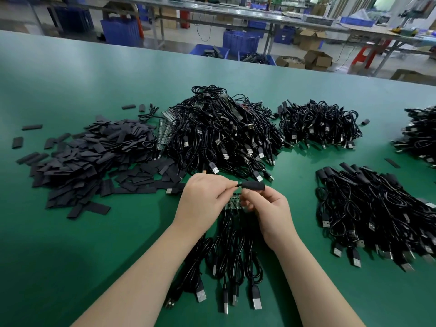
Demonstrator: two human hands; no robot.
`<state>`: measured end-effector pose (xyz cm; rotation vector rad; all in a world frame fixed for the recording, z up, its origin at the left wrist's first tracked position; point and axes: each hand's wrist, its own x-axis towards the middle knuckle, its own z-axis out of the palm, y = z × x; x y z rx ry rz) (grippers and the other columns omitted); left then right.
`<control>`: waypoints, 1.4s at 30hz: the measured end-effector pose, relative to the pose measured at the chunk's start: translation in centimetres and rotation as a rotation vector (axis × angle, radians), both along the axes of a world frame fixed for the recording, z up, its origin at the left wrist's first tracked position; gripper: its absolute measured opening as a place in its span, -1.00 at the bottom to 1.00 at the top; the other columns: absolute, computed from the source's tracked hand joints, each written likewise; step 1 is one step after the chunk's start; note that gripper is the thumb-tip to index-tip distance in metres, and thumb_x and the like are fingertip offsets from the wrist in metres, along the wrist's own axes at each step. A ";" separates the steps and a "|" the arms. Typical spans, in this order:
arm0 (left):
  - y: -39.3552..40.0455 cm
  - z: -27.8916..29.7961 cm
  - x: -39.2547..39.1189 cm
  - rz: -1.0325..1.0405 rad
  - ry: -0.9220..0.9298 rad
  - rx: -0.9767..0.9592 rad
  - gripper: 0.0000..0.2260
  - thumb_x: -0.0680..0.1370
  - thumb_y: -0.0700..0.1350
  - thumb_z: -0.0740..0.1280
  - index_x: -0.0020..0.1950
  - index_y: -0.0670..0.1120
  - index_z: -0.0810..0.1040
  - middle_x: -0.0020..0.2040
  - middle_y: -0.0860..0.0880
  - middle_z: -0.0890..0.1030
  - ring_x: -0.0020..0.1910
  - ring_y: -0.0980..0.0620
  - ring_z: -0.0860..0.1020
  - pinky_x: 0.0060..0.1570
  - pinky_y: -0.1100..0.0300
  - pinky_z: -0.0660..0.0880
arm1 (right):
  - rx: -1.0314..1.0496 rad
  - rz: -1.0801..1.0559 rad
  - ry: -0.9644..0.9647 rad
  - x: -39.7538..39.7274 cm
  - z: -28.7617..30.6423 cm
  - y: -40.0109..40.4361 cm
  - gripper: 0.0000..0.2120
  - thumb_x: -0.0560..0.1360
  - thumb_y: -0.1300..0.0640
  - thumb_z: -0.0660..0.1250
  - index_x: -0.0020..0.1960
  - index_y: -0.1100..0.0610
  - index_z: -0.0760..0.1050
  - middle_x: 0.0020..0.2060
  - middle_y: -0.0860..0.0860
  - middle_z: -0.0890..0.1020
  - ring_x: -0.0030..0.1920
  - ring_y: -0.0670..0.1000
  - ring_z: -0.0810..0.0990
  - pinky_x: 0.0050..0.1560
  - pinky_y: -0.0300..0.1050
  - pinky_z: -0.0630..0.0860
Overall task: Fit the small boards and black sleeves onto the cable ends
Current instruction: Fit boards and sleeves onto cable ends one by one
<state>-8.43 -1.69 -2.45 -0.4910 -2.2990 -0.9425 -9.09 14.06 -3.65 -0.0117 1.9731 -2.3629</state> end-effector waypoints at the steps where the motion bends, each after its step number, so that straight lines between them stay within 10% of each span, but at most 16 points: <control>1: 0.0 0.0 0.0 -0.001 0.000 -0.003 -0.93 0.48 -0.21 0.48 -0.05 -0.14 0.72 -0.15 0.01 0.71 -0.11 0.03 0.66 -0.01 -0.09 0.56 | -0.004 0.006 -0.010 0.0 0.0 0.1 -0.92 0.36 0.14 0.44 -0.20 0.01 0.71 -0.35 -0.03 0.63 -0.32 -0.08 0.55 -0.29 -0.26 0.45; 20: -0.8 0.1 -0.6 -0.016 -0.132 -0.088 -0.81 0.52 -0.04 0.44 0.10 -0.05 0.70 -0.06 0.07 0.71 -0.06 0.10 0.65 0.02 -0.01 0.55 | 0.420 -0.110 0.218 -0.2 0.6 1.2 -0.81 0.52 0.17 0.44 -0.14 -0.12 0.65 -0.22 -0.16 0.71 -0.18 -0.15 0.64 -0.09 -0.30 0.56; 28: -0.7 -0.2 -0.6 -0.015 -0.278 0.024 -0.85 0.55 -0.01 0.39 0.06 0.03 0.69 -0.05 0.18 0.68 0.01 0.26 0.55 -0.03 0.56 0.34 | 0.526 -0.109 0.367 0.1 0.7 1.1 -0.70 0.47 0.19 0.50 -0.03 -0.23 0.60 -0.14 -0.31 0.67 -0.10 -0.22 0.63 -0.08 -0.44 0.48; 36: -0.7 0.0 -0.5 -0.038 -0.252 0.019 -0.83 0.57 -0.03 0.36 0.11 0.02 0.68 0.00 0.16 0.68 0.01 0.22 0.59 0.08 0.10 0.53 | 0.812 -0.159 0.622 -0.1 0.3 1.2 -0.78 0.42 0.21 0.54 0.06 0.09 0.68 -0.15 -0.25 0.60 -0.07 -0.31 0.56 0.01 -0.49 0.43; 42: -0.6 0.0 -0.5 -0.071 -0.247 0.037 -0.85 0.57 -0.05 0.35 0.09 0.02 0.68 -0.02 0.19 0.67 0.00 0.23 0.58 0.09 0.11 0.52 | 0.817 -0.147 0.623 -0.2 0.3 1.3 -0.84 0.44 0.18 0.53 0.02 0.06 0.68 -0.16 -0.31 0.58 -0.07 -0.32 0.55 -0.01 -0.49 0.42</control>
